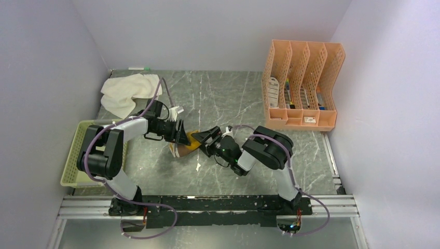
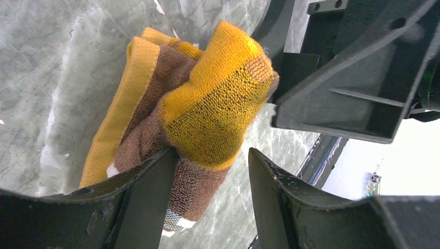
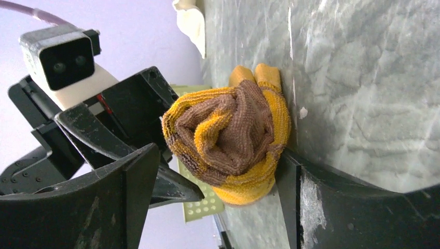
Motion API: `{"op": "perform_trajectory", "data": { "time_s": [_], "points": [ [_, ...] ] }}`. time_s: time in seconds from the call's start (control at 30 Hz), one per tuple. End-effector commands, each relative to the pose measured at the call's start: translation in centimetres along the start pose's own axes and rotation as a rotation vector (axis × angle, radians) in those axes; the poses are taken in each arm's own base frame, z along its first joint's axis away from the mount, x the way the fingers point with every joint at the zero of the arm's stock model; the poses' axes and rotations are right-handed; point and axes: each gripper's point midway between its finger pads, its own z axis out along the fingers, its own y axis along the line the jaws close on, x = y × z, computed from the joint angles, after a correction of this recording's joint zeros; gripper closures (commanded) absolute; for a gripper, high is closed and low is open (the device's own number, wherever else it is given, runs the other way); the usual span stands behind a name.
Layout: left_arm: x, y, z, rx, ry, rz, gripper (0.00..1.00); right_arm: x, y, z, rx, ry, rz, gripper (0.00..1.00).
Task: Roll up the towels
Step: Roll the towel at the center of the board.
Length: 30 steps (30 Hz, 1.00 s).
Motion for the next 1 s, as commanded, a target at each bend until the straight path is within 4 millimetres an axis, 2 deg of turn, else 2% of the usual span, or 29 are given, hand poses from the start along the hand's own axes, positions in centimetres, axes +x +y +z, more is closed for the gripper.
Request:
{"op": "perform_trajectory", "data": {
  "time_s": [0.0,0.27,0.33,0.47,0.57,0.73,0.9,0.97],
  "points": [
    [0.7,1.3,-0.2,-0.031,0.017,-0.001,0.34,0.1,-4.4,0.4,0.108,-0.029,-0.034,0.22],
    [0.5,1.4,-0.1,0.001,0.015,-0.018,0.34,0.9,-3.5,1.6,0.078,-0.010,-0.110,0.36],
    [0.6,1.4,0.0,0.002,0.020,-0.022,0.34,1.7,-3.0,2.3,0.062,0.033,-0.171,0.38],
    [0.3,1.4,-0.3,-0.001,0.016,-0.018,0.34,4.0,-2.3,4.1,0.042,0.171,-0.339,0.50],
    [-0.6,1.3,-1.0,-0.016,-0.010,-0.007,0.34,4.4,-2.7,4.6,0.047,0.243,-0.403,0.57],
    [-3.2,0.7,-3.5,-0.098,-0.083,0.062,0.35,2.8,-4.2,4.4,0.091,0.338,-0.451,0.74],
    [-5.4,-0.2,-6.5,-0.210,-0.168,0.151,0.34,-0.3,-4.9,4.1,0.194,0.411,-0.685,0.78],
    [-5.5,-0.3,-7.4,-0.258,-0.190,0.170,0.34,-1.9,-3.9,4.1,0.224,0.419,-0.802,0.78]
  ]
}}
